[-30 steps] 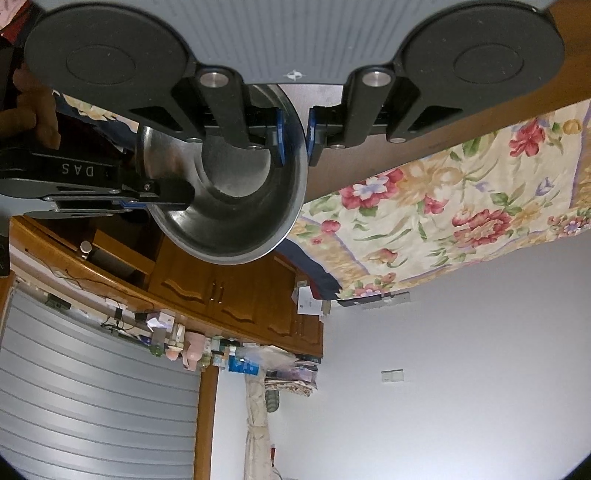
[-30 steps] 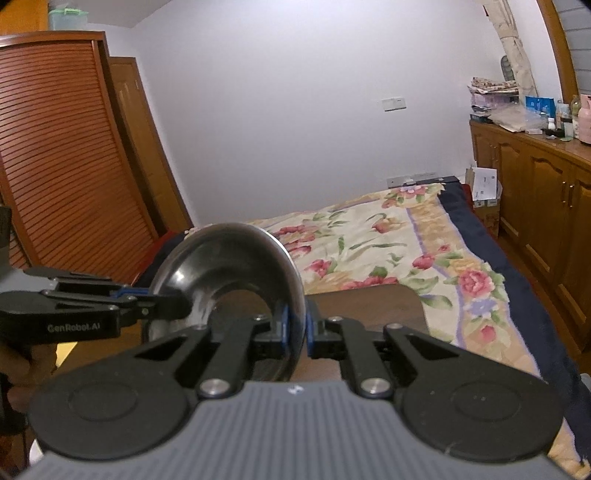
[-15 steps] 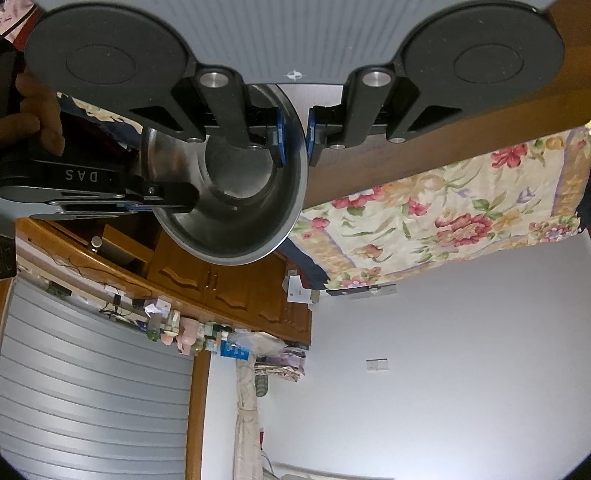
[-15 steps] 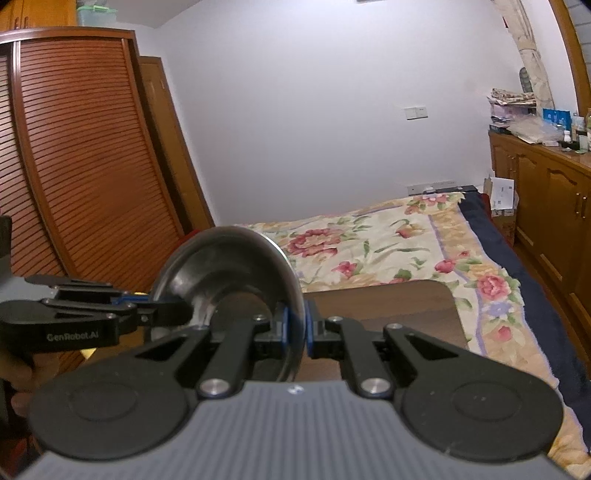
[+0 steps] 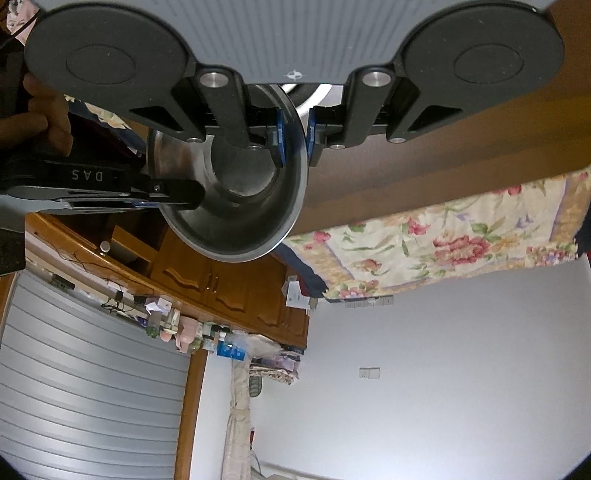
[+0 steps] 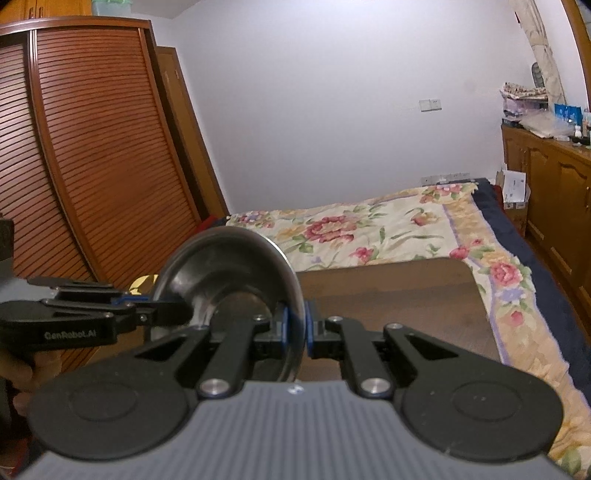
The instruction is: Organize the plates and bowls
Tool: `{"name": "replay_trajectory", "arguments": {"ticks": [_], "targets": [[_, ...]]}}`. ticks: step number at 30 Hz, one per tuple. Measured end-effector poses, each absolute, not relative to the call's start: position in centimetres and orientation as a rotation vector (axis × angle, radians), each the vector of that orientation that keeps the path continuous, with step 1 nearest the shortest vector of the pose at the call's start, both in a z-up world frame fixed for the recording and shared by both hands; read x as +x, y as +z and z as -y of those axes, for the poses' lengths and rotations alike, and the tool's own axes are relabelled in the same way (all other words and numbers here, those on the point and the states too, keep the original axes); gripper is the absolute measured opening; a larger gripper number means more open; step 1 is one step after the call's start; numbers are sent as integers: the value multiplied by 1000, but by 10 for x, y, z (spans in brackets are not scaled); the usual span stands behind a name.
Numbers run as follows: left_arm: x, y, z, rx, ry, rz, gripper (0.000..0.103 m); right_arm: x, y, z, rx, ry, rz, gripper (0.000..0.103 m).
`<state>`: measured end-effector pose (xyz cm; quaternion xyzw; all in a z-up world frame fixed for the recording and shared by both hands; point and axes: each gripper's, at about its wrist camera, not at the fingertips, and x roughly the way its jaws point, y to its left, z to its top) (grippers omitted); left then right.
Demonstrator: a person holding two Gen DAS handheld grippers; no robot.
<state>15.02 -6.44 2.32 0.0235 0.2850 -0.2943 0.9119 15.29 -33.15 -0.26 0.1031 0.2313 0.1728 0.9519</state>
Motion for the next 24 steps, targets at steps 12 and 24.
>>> {"name": "replay_trajectory", "arguments": {"ticks": [12,24], "targets": [[129,-13,62,21,-592,-632,12,138,-37,325,241,356,-537,11],[118,-38,65,63,-557,-648,12,129,-53,321,222,348,-545,12]]}}
